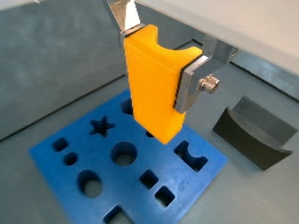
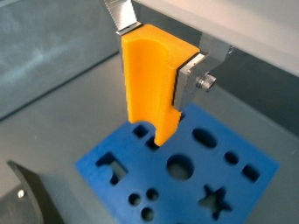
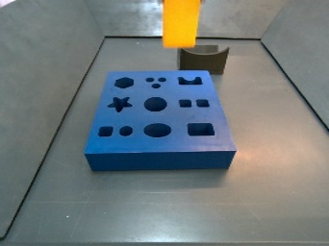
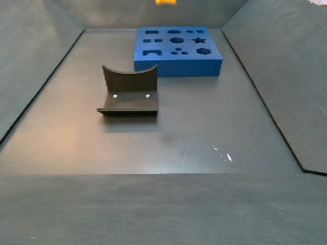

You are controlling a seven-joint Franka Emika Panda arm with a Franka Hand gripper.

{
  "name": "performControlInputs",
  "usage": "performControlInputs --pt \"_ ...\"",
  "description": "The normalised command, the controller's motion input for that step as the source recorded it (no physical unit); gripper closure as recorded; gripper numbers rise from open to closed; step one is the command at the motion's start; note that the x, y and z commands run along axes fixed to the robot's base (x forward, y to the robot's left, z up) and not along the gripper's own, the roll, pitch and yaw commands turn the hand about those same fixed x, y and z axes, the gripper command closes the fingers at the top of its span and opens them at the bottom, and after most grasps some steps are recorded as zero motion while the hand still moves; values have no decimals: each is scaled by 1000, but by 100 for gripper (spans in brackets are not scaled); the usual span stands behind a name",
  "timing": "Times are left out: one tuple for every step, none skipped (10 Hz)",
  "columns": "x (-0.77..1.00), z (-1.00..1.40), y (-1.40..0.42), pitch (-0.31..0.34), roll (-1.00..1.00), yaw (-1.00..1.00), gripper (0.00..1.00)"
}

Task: Insert the arch object.

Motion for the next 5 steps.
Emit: performControlInputs --pt "-123 -866 474 -104 -147 -74 100" --pt "-14 -569 451 -176 -300 0 100" --pt "0 -434 391 -219 -329 -17 100" --pt "0 -443 246 -196 -321 -83 100" --pt "0 -409 206 -131 -224 -209 100"
